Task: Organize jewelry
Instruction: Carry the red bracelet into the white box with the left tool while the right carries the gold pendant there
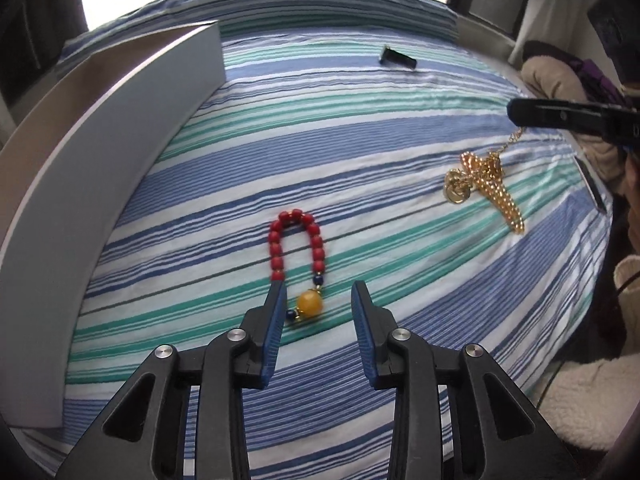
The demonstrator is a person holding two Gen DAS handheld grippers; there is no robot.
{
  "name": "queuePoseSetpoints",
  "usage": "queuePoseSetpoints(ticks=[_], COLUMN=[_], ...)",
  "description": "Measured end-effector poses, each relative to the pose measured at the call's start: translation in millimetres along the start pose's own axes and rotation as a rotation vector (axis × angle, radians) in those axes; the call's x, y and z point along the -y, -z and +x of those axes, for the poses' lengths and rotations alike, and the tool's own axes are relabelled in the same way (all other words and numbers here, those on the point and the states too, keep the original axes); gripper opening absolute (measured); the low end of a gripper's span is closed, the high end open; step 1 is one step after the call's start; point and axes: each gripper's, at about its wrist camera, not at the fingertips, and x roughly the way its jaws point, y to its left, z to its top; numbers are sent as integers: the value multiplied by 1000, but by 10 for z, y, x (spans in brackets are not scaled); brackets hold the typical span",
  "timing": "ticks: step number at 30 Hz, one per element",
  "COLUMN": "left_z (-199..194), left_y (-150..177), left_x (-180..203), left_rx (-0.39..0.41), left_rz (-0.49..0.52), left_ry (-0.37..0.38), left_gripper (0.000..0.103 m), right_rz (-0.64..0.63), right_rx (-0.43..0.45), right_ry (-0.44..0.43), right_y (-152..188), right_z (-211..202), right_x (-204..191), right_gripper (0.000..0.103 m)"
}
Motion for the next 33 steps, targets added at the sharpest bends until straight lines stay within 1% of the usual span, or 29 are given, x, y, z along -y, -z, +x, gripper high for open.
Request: queuePoseSetpoints(ticks=[2, 7, 8, 9, 10, 12, 14, 17, 19, 21, 24, 27, 29, 31, 33], left_z=[87, 348, 377, 403, 399, 380, 291, 14, -259, -562, -1046, -1451, -1660, -1779, -1819], left_y=[-27, -31, -17, -10, -6, -19, -50, -110, -156, -197, -254, -308, -353, -402, -420], left_x=[53, 5, 8, 20, 32, 13, -43, -185, -294, -421, -710, -1083, -1365, -1673, -1988], left_rx=[-9, -82, -91, -105, -97, -108, -81, -23, 25, 71, 139, 193, 218, 230, 224], left_rz=[40, 47, 55, 61, 70, 54, 9, -62, -101, -129, -185, -254, -293, -331, -375], left_ry=[3, 14, 19, 25, 14, 31, 35, 65, 87, 82, 66, 16, -38, -118, -168], left_gripper=[33, 31, 29, 23, 16, 15, 15, 15, 15, 15, 15, 15, 15, 15, 15], right_rz=[9, 23, 22, 19, 16, 12, 8, 0, -13, -39, -88, -145, -177, -203, -221], right_rx=[-4, 3, 3, 5, 7, 13, 21, 34, 39, 41, 47, 66, 79, 96, 106], right_ry=[-7, -20, -20, -18, -18, -19, -21, -33, -43, -53, -68, -98, -126, -154, -186], right_y=[26, 62, 63, 62, 56, 34, -8, -96, -179, -297, -538, -837, -1062, -1308, -1569], right_z=[13, -20, -33, -49, -65, -97, -127, -179, -207, -217, -205, -182, -145, -77, 32], right_x=[8, 9, 8, 2, -1, -10, -27, -80, -137, -227, -418, -690, -901, -1122, -1335], right_gripper=[23, 23, 23, 23, 23, 23, 23, 23, 23, 23, 23, 23, 23, 23, 23])
